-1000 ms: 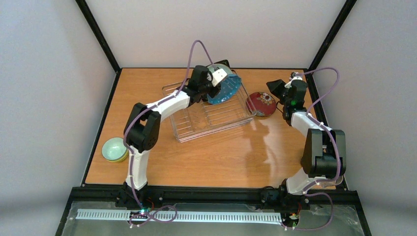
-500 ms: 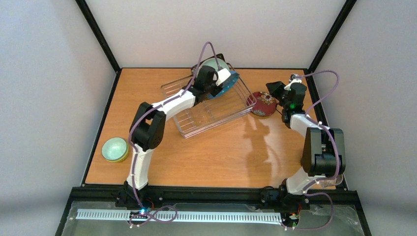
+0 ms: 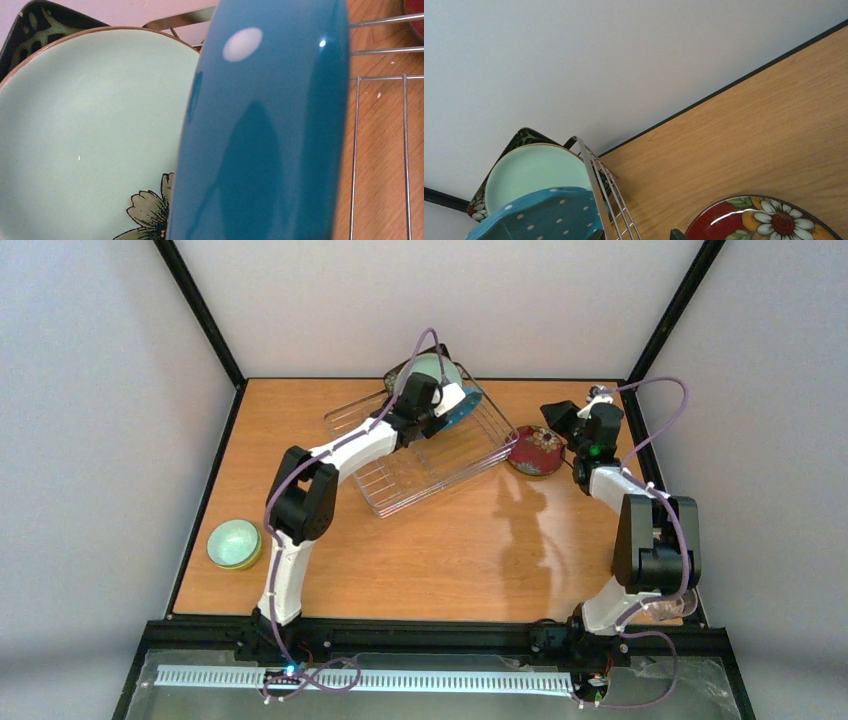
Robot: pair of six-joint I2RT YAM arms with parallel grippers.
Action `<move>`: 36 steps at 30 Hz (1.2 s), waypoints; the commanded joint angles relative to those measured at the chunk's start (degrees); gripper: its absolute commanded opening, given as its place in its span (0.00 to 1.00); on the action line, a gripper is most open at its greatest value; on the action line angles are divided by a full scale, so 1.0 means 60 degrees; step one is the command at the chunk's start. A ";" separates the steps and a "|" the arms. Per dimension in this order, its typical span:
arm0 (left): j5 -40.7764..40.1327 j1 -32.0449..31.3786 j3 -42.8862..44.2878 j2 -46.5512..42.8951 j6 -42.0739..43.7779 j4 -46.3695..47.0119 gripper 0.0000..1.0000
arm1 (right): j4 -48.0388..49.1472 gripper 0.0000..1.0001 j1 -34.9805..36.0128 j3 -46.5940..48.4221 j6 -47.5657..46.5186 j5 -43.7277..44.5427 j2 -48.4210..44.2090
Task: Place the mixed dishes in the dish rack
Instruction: Insert the plate into the dish rack.
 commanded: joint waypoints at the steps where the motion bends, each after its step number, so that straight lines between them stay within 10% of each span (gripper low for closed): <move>1: -0.0429 0.0611 -0.0165 0.1236 -0.0674 -0.3061 0.39 | -0.0123 0.74 0.0140 0.0601 -0.0369 0.0028 0.0393; 36: 0.0838 0.1471 0.1632 0.0891 -0.3196 -0.3311 0.80 | -0.1847 0.75 0.0746 0.3101 -0.0623 0.0226 0.1564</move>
